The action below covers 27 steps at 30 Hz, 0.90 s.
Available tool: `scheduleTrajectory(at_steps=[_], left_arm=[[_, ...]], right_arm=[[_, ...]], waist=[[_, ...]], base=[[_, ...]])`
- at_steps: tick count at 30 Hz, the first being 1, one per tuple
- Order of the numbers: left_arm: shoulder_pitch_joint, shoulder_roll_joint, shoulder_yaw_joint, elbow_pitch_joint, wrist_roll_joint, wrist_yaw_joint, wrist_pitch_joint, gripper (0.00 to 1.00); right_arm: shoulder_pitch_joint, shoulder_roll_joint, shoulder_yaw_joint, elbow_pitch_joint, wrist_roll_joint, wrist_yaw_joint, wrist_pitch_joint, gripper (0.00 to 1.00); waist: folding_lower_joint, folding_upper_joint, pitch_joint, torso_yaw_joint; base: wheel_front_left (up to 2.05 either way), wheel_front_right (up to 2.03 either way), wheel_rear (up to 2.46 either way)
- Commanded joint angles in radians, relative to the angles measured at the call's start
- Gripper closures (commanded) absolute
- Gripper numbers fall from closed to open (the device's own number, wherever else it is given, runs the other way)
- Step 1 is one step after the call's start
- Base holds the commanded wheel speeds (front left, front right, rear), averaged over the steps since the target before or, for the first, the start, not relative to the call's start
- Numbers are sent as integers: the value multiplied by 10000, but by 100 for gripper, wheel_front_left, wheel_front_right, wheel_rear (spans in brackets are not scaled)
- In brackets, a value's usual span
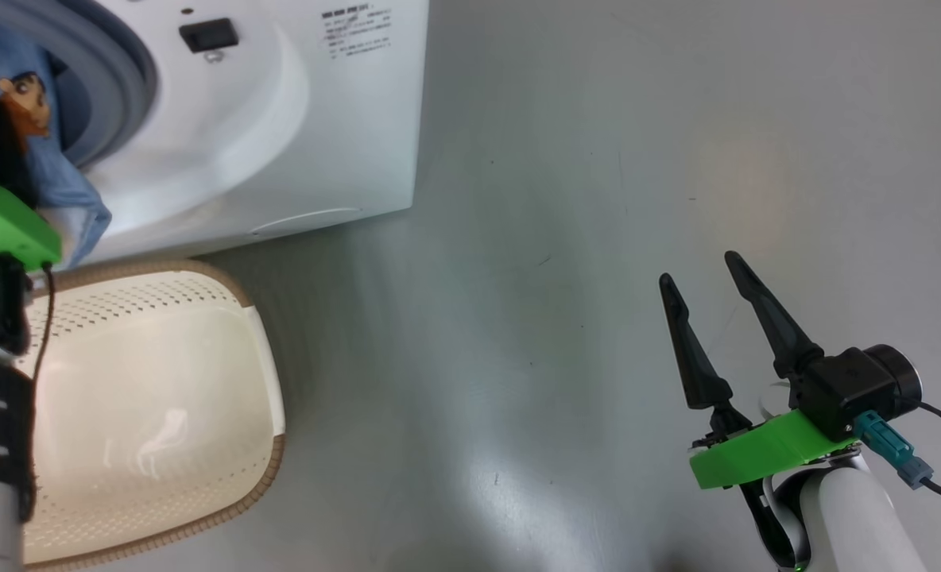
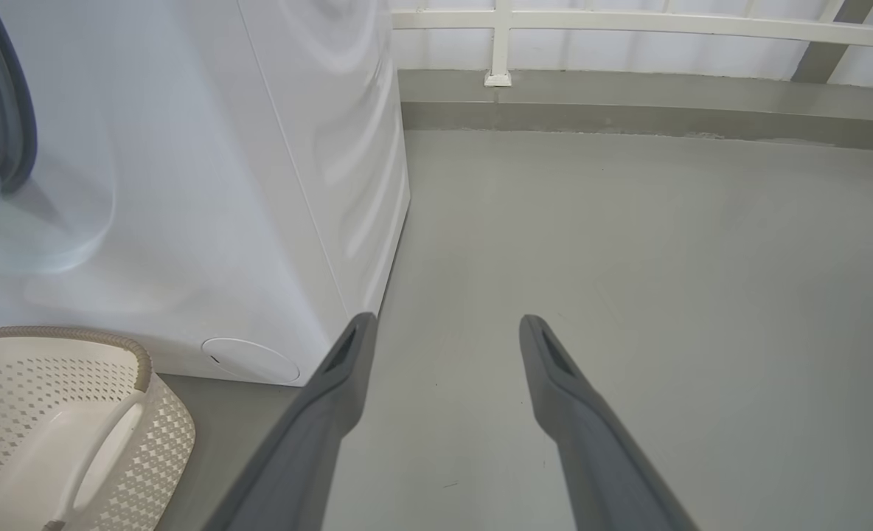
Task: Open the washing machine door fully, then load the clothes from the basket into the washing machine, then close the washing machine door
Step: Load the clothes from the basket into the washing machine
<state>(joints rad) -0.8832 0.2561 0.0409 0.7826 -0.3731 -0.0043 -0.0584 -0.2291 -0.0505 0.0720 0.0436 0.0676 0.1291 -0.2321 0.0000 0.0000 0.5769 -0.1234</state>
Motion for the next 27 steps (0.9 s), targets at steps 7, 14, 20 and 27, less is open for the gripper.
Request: scheduleTrajectory(at_steps=[7,14,20,27], left_arm=[[-657,621,91,636,60,-27,102,100],[-945,794,-30,925,103,-176,-352,100],[-1545,1203,-141,584,308,-237,-1091,100],[-3038,2043,-397,268,654,-429,-1112,100]], right_arm=[[-12,3,238,-116,138,16,-133,0],[-23,3,208,-71,175,16,-177,0],[-75,3,262,-90,227,16,-203,0],[-196,3,294,-93,321,16,-236,0]], waist=[[0,0,52,-90],[0,0,47,-89],[0,0,230,-123],[0,0,793,-335]], base=[[0,0,0],[0,0,0],[0,0,0],[0,0,0]])
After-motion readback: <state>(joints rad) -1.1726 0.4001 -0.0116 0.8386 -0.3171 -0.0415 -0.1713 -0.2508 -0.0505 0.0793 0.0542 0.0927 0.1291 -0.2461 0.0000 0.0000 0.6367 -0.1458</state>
